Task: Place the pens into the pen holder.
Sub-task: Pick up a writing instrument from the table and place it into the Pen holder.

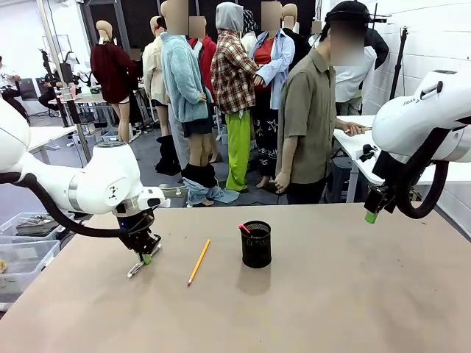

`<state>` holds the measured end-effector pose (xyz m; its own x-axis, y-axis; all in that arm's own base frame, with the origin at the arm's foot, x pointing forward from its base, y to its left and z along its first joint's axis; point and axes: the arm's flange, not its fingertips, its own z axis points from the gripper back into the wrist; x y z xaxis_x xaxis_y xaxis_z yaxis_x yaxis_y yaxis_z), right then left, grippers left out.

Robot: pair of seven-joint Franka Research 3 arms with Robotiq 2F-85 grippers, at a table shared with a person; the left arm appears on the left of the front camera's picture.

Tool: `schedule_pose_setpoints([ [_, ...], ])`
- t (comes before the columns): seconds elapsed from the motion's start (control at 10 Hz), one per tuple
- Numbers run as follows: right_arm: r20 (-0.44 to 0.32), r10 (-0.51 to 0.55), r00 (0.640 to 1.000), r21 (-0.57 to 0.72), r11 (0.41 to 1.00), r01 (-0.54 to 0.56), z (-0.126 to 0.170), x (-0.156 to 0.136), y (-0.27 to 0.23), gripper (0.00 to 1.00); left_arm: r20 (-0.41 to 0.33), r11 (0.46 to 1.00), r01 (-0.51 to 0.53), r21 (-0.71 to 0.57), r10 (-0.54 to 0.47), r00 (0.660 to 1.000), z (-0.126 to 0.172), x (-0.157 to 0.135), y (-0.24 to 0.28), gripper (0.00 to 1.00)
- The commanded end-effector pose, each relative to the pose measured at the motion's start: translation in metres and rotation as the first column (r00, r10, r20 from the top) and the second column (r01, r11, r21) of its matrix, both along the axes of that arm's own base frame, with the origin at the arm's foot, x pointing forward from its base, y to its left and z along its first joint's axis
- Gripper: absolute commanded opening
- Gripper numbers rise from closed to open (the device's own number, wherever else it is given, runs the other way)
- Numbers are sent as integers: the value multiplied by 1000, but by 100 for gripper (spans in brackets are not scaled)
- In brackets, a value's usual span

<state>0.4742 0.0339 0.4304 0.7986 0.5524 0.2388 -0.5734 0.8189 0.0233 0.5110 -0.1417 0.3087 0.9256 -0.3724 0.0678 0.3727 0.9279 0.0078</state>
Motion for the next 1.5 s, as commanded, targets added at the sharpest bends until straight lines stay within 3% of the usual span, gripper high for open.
schedule_pose_setpoints([
  [0.0, 17, 9, 1000, -18, 1000, -9, -3, -1, -1, 86, -24, 998, 62, -13, -62, 998, 0, -8, 2, 0],
  [0.2, 17, 9, 1000, -18, 1000, -9, -3, -1, -1, 86, 108, 977, 174, -124, -161, 981, 20, -28, 3, 0],
  [0.4, 17, 9, 1000, -18, 1000, -9, -3, -1, -1, 86, 311, 935, 287, -208, -215, 926, 47, -51, 6, 0],
  [0.5, 17, 9, 1000, -18, 1000, -9, -3, -1, -1, 86, 420, 877, 401, -264, -270, 867, 58, -60, 5, 0],
  [0.6, 17, 9, 1000, -18, 1000, -9, -3, -1, -1, 86, 519, 779, 528, -338, -314, 795, 66, -64, 3, 0],
  [0.7, 17, 9, 1000, -18, 1000, -9, -3, -1, -1, 86, 578, 721, 600, -346, -339, 742, 70, -64, -2, 0],
  [1.0, 17, 9, 1000, -18, 1000, -9, -3, -1, -1, 86, 642, 576, 725, -378, -402, 653, 69, -55, -19, 0],
  [1.3, 17, 9, 1000, -18, 1000, -9, -3, -1, -1, 86, 763, 342, 855, -391, -399, 509, 63, -46, -30, 0],
  [1.4, 17, 9, 1000, -18, 1000, -9, -3, -1, -1, 86, 796, 292, 883, -367, -393, 461, 59, -44, -35, 0],
])
